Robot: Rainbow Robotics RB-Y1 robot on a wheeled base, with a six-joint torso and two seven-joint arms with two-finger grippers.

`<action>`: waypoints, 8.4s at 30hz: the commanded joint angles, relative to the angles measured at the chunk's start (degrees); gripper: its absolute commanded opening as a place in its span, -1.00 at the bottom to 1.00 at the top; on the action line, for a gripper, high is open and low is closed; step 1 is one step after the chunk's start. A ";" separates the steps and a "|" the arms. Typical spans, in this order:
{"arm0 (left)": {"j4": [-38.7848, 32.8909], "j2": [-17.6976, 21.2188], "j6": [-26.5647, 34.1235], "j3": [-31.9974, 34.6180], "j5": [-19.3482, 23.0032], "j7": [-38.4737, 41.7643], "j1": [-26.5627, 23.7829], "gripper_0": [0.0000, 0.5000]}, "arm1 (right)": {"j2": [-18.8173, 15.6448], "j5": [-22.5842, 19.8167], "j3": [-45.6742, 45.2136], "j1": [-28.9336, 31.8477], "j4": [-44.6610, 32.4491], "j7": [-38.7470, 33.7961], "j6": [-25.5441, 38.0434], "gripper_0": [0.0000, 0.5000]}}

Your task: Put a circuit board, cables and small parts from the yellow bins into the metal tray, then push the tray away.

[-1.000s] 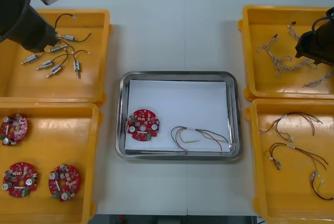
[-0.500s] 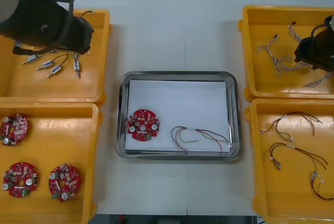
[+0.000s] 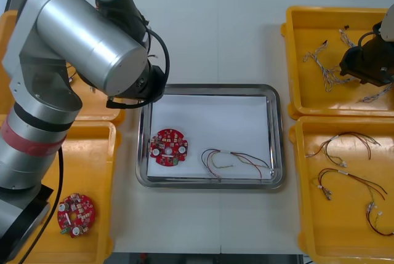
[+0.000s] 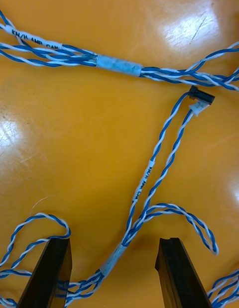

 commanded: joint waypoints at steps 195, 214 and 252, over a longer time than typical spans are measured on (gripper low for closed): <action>23.86 15.77 -5.76 31.48 11.05 -29.52 -1.76 1.00 | -0.73 -26.09 34.41 4.44 -66.73 58.36 25.88 -1.00; 31.77 17.79 -26.15 30.51 9.29 -34.88 -2.73 1.00 | 2.08 -22.75 39.07 4.44 -56.44 61.87 18.06 -1.00; 43.37 17.26 -38.19 30.07 7.80 -58.87 -1.76 1.00 | 2.87 -19.76 44.08 4.44 -46.07 64.68 8.30 -1.00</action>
